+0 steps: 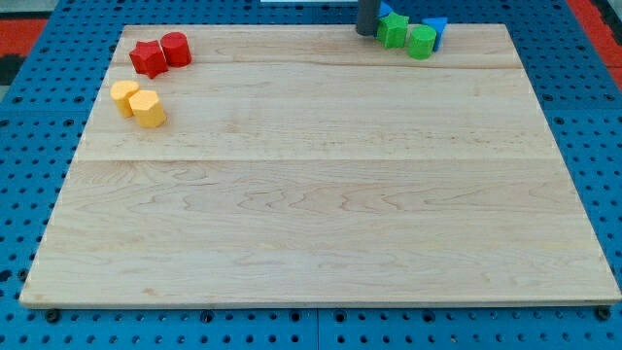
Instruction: Move the red star to the bottom left corner
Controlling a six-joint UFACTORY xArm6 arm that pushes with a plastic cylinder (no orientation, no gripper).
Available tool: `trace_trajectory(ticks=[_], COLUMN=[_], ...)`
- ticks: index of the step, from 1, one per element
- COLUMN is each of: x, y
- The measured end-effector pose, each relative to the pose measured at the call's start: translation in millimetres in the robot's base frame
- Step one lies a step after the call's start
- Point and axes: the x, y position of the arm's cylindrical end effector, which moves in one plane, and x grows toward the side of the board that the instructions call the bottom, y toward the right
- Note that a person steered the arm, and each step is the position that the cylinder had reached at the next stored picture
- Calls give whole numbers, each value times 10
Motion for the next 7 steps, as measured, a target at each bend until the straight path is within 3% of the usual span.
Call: trace_trajectory(ticks=[2,3,4,5,6,7], x=[25,400,936,678,157,565], y=[-1705,-2527,-2747,-2620,-2891,-3541])
